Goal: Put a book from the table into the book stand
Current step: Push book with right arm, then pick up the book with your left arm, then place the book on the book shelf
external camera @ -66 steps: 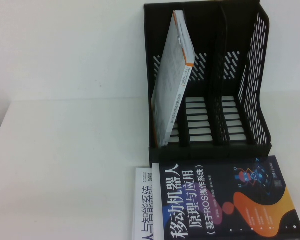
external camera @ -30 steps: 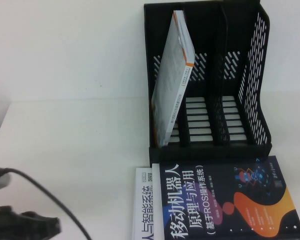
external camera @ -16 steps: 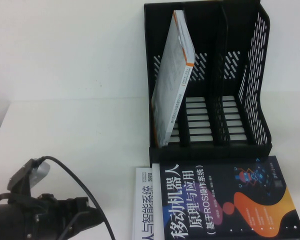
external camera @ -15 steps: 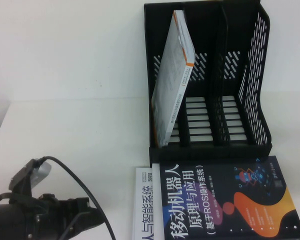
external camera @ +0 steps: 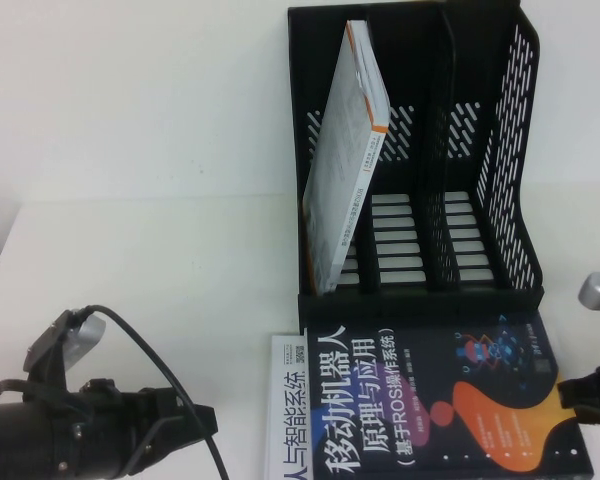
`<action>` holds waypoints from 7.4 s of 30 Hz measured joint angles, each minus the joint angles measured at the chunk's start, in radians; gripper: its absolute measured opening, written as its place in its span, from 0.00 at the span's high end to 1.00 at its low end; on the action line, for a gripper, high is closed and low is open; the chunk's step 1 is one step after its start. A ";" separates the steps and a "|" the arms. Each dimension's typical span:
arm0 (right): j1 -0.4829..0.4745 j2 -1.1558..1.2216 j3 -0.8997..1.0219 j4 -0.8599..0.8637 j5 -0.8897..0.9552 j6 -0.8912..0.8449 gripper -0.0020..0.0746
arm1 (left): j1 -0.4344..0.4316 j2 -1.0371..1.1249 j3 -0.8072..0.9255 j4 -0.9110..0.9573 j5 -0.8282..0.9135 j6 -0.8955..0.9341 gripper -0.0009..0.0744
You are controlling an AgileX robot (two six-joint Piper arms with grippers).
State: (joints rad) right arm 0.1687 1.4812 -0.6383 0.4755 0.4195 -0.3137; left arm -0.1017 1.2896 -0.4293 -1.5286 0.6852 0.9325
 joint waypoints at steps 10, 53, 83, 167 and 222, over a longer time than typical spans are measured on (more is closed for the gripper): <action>0.071 0.025 0.000 0.064 -0.056 -0.046 0.97 | 0.000 0.000 0.000 -0.026 -0.011 0.020 0.99; 0.158 0.203 -0.160 0.251 -0.032 -0.208 0.97 | 0.290 0.503 -0.207 -0.021 0.450 0.150 0.28; 0.158 0.240 -0.180 0.296 -0.005 -0.270 0.97 | 0.105 0.707 -0.212 -0.166 0.458 0.237 0.22; 0.039 -0.299 -0.161 0.129 0.284 -0.177 0.97 | -0.254 0.711 -2.042 1.045 0.506 -1.187 0.84; 0.039 -0.321 -0.161 0.094 0.288 -0.127 0.97 | -0.499 0.899 -2.094 1.459 0.421 -1.307 0.79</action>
State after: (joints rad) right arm 0.2074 1.1599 -0.7995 0.5695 0.7074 -0.4407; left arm -0.6004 2.1883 -2.5228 -0.0692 1.1065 -0.3750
